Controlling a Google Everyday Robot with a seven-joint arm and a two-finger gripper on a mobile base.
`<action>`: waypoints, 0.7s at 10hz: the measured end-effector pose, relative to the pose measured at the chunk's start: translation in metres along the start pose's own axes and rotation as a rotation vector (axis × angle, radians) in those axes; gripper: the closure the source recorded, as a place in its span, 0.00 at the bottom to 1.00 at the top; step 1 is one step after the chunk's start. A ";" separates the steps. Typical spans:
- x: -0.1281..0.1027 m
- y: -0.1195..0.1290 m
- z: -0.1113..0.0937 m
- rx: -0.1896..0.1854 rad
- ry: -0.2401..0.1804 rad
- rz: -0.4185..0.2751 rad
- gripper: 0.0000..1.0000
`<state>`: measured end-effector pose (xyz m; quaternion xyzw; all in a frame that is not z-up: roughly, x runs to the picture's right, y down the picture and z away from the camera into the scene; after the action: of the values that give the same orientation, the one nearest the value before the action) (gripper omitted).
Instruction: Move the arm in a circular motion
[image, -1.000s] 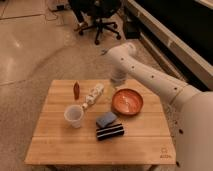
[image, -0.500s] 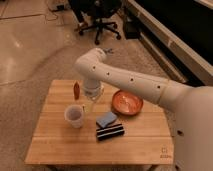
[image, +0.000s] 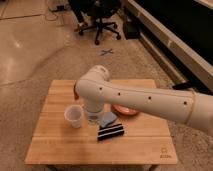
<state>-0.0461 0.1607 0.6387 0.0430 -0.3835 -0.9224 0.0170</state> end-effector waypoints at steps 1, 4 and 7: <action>-0.047 0.000 -0.010 -0.005 0.027 0.105 0.20; -0.166 0.027 -0.027 -0.038 0.033 0.397 0.20; -0.268 0.076 -0.037 -0.092 -0.001 0.656 0.20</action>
<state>0.2239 0.0977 0.6843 -0.0842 -0.3349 -0.8841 0.3148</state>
